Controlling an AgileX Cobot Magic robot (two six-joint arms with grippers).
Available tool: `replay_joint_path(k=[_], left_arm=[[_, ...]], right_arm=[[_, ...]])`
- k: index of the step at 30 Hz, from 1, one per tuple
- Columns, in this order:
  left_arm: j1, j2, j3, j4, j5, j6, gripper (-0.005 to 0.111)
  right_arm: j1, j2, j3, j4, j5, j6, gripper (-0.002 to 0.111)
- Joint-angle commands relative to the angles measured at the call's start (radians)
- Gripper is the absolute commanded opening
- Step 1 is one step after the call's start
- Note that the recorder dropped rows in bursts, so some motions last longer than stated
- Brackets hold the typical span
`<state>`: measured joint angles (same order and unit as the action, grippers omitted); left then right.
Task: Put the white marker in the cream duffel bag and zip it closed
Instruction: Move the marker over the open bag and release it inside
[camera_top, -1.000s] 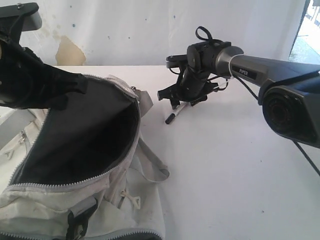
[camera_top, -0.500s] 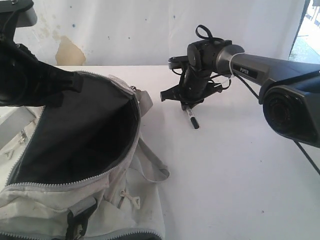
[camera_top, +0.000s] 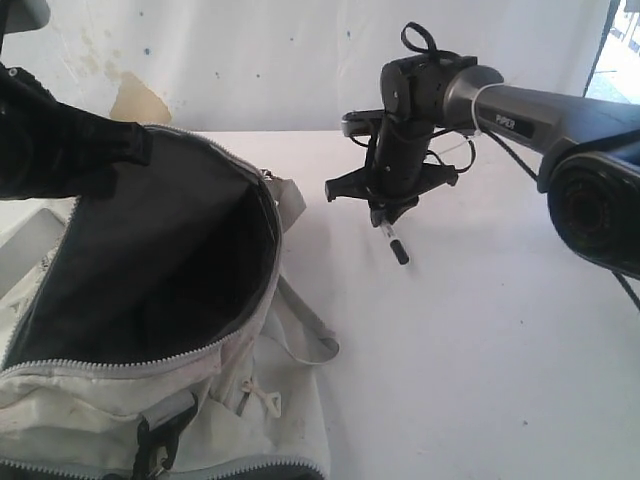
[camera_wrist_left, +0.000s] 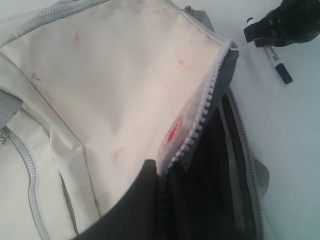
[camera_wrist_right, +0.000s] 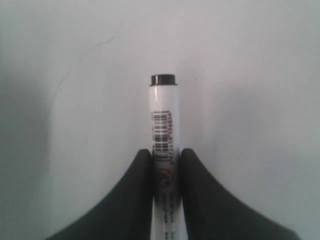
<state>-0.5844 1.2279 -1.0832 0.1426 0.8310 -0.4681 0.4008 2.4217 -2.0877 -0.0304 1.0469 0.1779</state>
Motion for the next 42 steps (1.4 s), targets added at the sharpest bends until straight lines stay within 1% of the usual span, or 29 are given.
replay_joint_path(k=[1,5,7,9,11,13,16,19,22,29,31,33,35,37,39,42], left_arm=[[0.003,-0.023,0.006,0.020,0.003,-0.012,0.000],[0.003,-0.054,0.006,0.032,0.001,-0.015,0.000],[0.003,-0.063,0.006,0.041,0.001,-0.015,0.000],[0.003,-0.063,0.006,0.054,0.003,-0.015,0.000],[0.003,-0.063,0.006,0.059,0.003,-0.015,0.000],[0.003,-0.063,0.006,0.061,0.003,-0.015,0.000],[0.003,-0.063,0.006,0.064,-0.001,-0.015,0.000],[0.003,-0.063,0.006,0.068,-0.004,-0.015,0.000],[0.003,-0.063,0.006,0.068,-0.018,-0.020,0.000],[0.003,-0.063,0.006,0.068,-0.025,-0.022,0.000],[0.003,-0.063,0.006,0.068,-0.025,-0.022,0.000],[0.003,-0.063,0.006,0.068,-0.020,-0.022,0.000],[0.003,-0.063,0.006,0.068,-0.010,-0.022,0.000],[0.003,-0.063,0.006,0.068,-0.005,-0.022,0.000],[0.003,-0.063,0.006,0.068,-0.004,-0.022,0.000],[0.003,-0.063,0.006,0.068,0.007,-0.022,0.000]], right_arm=[[-0.004,-0.107,0.106,0.091,-0.044,-0.078,0.000],[-0.004,-0.232,0.254,0.108,-0.118,-0.096,0.000],[-0.004,-0.312,0.355,0.133,-0.162,-0.110,0.000],[-0.004,-0.384,0.438,0.227,-0.203,-0.165,0.000],[-0.004,-0.440,0.488,0.410,-0.215,-0.274,0.000],[-0.002,-0.475,0.507,0.593,-0.207,-0.380,0.000],[0.000,-0.480,0.507,0.800,-0.164,-0.436,0.000],[0.014,-0.467,0.507,0.888,-0.143,-0.436,0.000],[0.045,-0.452,0.507,0.930,-0.128,-0.436,0.000],[0.149,-0.404,0.507,0.960,-0.128,-0.436,0.000],[0.169,-0.400,0.507,0.965,-0.159,-0.436,0.000],[0.170,-0.400,0.507,0.983,-0.175,-0.437,0.010],[0.170,-0.400,0.507,0.983,-0.201,-0.437,0.037],[0.170,-0.400,0.507,0.983,-0.201,-0.437,0.059],[0.170,-0.400,0.507,0.983,-0.195,-0.437,0.071],[0.166,-0.403,0.507,0.966,-0.189,-0.437,0.071]])
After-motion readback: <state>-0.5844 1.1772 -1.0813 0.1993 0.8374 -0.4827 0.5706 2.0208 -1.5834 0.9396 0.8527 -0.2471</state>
